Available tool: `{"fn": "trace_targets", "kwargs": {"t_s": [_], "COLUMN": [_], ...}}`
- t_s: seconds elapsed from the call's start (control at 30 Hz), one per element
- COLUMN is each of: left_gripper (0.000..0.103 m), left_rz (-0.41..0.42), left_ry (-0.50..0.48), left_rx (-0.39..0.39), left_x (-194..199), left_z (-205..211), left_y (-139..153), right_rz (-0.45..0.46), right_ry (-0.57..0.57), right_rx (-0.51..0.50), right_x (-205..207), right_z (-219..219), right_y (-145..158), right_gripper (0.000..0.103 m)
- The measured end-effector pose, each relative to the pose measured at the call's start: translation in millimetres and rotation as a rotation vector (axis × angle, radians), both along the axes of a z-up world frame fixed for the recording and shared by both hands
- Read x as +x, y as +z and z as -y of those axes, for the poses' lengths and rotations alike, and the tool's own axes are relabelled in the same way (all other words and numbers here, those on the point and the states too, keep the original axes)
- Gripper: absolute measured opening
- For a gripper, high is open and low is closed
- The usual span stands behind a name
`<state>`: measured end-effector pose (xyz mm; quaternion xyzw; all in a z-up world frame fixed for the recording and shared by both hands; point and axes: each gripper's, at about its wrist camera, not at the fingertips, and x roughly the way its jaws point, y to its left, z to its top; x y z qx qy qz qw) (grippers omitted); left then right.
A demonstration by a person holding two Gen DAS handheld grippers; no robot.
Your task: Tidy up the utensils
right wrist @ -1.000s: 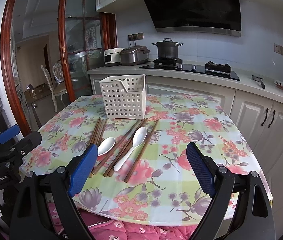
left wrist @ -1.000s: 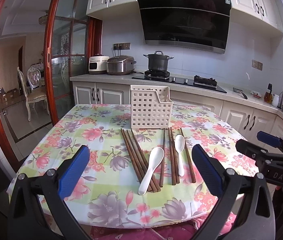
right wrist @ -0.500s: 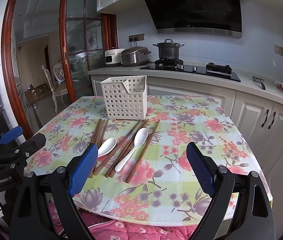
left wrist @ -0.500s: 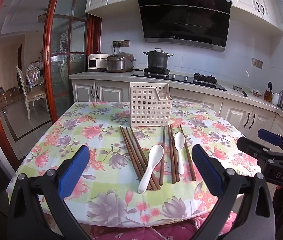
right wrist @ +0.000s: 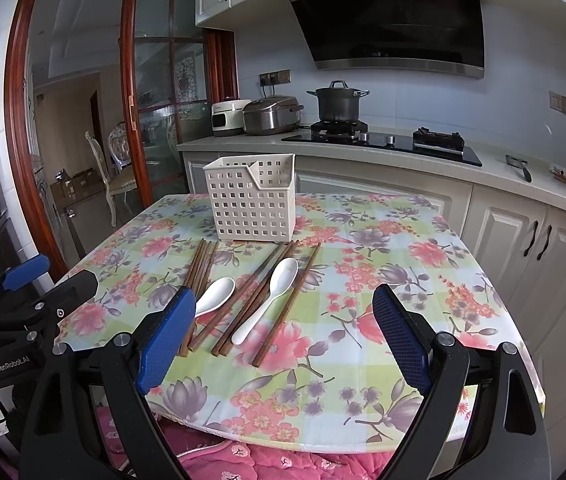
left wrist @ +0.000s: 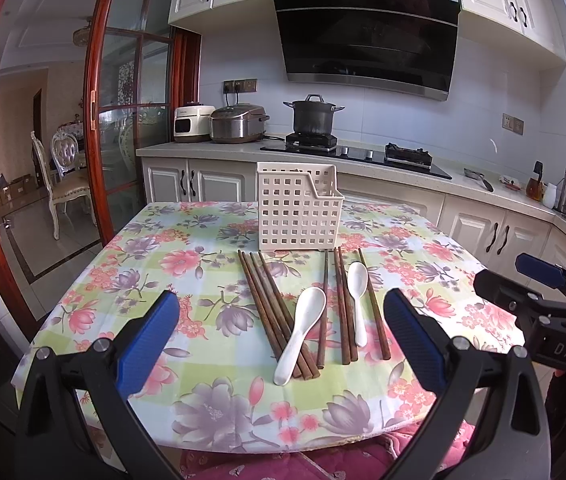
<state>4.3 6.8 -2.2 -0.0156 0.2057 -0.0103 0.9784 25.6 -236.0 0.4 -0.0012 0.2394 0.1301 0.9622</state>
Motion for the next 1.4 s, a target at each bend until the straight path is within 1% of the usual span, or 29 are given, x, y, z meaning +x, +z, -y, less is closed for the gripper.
{"fn": "trace_targets", "kwargs": {"t_s": [1.4], "left_gripper": [0.098], "left_rz": [-0.013], "left_ry": [0.002], "left_rx": [-0.006], "left_x": [1.1], "left_z": [2.0], "left_y": [-2.9], "right_rz": [0.001], "right_ry": [0.000], "right_rx": [-0.001], "right_x": [-0.5], "right_z": [-2.0], "right_y": [-0.5], "right_gripper": [0.085]}}
